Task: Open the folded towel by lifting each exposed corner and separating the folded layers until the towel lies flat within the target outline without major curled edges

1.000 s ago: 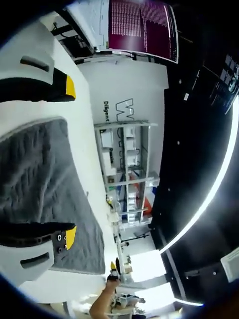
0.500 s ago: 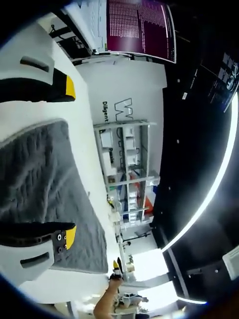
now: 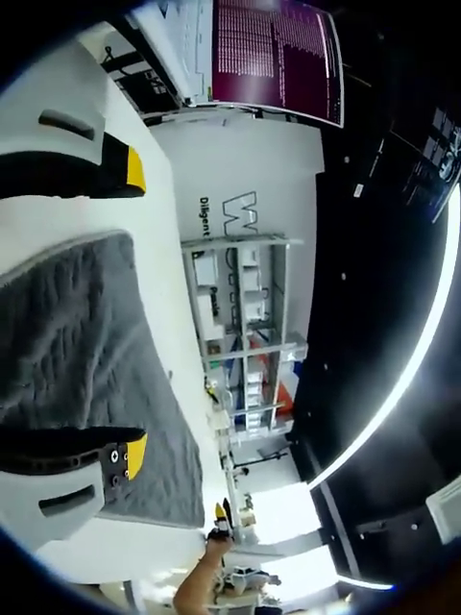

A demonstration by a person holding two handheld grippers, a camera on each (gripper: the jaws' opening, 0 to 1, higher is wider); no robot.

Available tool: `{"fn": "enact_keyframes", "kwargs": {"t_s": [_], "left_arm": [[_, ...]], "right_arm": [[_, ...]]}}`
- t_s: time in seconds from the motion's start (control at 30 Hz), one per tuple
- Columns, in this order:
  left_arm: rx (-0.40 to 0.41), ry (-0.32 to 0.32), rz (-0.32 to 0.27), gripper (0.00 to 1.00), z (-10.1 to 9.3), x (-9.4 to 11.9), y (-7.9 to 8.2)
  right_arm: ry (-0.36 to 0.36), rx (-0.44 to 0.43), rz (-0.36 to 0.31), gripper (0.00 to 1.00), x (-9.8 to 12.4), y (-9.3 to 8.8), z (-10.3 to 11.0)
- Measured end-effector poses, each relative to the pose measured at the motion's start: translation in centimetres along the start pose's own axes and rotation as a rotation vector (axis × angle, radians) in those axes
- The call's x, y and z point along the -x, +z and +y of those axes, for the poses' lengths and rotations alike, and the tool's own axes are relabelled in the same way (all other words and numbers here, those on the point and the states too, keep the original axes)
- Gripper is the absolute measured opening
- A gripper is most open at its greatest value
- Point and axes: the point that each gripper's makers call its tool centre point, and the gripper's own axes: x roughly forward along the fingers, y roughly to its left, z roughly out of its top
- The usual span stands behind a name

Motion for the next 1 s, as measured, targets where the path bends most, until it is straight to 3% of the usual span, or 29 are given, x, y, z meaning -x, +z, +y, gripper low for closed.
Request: {"fn": "enact_keyframes", "kwargs": {"t_s": [1.0], "left_arm": [[0.009,-0.008,-0.013,0.96,-0.46,0.17,0.19]], "right_arm": [[0.005,0.002,0.023,0.99,0.08,-0.43,-0.09]]}}
